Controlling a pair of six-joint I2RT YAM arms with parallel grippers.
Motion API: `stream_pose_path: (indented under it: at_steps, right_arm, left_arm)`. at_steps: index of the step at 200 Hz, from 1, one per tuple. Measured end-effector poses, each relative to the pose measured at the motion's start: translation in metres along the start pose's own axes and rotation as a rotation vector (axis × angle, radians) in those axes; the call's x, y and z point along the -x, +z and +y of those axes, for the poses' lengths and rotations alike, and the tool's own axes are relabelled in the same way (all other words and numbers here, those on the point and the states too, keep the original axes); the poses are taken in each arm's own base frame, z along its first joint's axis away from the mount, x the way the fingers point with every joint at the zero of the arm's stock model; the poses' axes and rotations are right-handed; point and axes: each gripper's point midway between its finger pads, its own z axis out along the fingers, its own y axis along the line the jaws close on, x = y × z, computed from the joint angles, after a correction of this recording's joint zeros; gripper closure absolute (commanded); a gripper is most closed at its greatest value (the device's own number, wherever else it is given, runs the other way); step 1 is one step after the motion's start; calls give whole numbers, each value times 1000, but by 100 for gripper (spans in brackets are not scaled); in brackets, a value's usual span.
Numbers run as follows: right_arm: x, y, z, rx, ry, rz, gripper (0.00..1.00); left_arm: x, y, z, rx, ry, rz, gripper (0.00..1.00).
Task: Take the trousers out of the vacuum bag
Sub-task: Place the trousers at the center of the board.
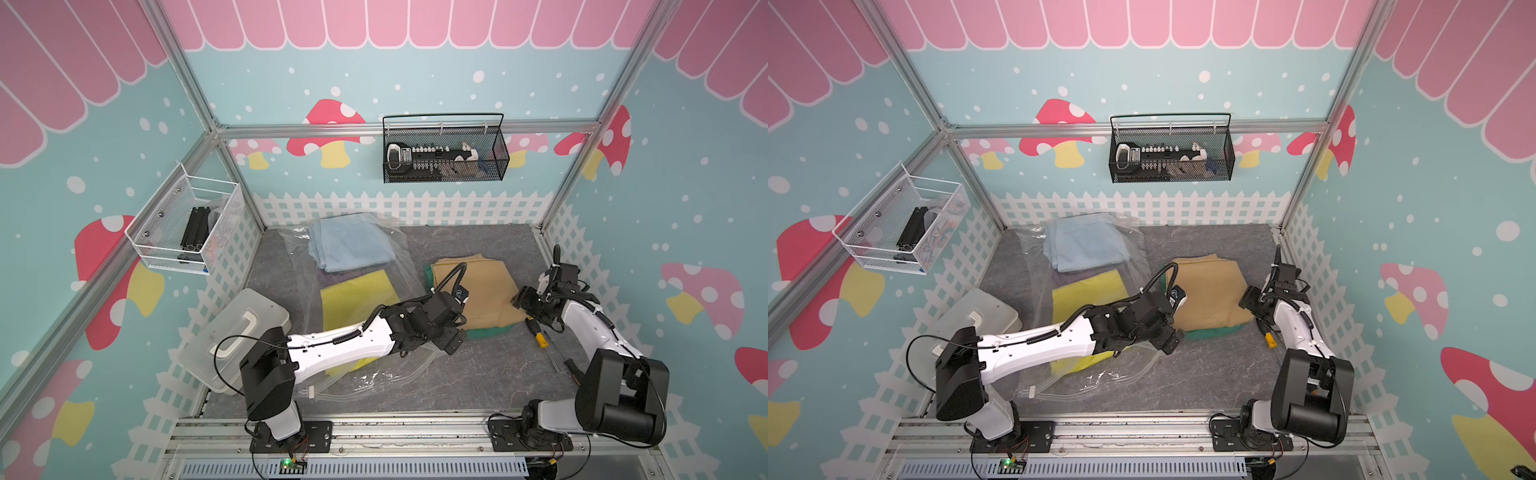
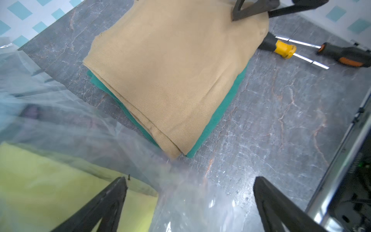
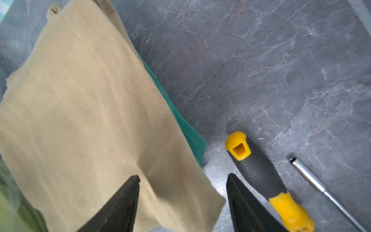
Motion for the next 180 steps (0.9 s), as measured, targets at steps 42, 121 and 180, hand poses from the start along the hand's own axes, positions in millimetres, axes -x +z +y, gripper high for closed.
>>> stream_pose_path:
  at_steps: [42, 121, 180]
  right_arm:
    - [27, -43, 20, 22, -85, -131, 21]
    - [-19, -13, 94, 53, -387, -30, 20]
    - [-72, 37, 56, -100, -424, 127, 22]
  left_arm:
    - [13, -35, -2, -54, -57, -60, 1]
    - [-23, -80, 16, -51, -123, -83, 1]
    - [-53, -104, 43, 48, -150, -93, 1]
